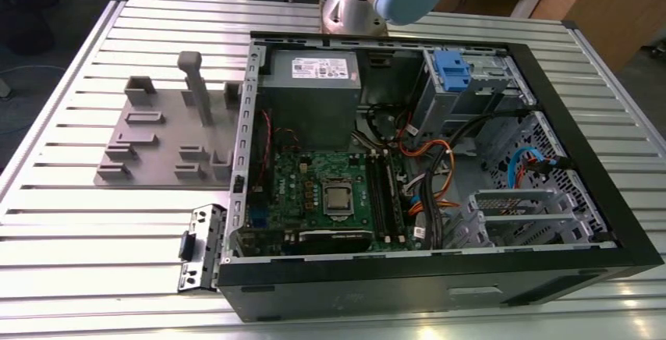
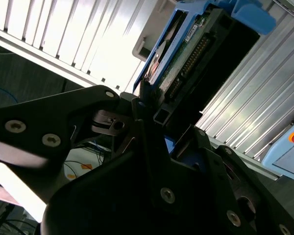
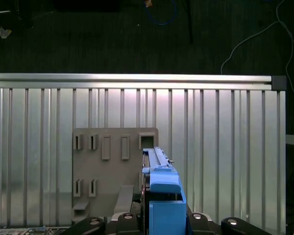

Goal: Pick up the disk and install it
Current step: 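Pick up the disk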

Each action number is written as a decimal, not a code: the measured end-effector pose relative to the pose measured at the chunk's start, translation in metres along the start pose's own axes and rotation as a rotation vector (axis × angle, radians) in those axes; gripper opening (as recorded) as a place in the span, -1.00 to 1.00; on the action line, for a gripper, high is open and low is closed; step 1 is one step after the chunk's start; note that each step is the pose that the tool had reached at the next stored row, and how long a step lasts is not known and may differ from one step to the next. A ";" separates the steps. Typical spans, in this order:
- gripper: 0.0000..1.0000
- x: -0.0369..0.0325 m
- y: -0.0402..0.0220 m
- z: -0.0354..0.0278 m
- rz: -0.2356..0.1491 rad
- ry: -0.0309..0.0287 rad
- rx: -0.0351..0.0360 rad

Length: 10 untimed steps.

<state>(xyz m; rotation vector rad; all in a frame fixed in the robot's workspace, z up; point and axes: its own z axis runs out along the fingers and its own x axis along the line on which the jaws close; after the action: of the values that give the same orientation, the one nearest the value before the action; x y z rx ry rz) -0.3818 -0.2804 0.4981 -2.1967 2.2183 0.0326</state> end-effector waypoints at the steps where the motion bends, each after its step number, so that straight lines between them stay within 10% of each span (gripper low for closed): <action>1: -0.27 0.0000 -0.0001 0.0000 0.000 0.0000 0.0001; 10: -0.27 0.0000 -0.0101 0.0000 0.000 0.0000 -0.0001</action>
<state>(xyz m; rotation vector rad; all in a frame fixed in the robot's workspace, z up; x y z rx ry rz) -0.3717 -0.2805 0.4981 -2.1969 2.2184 0.0327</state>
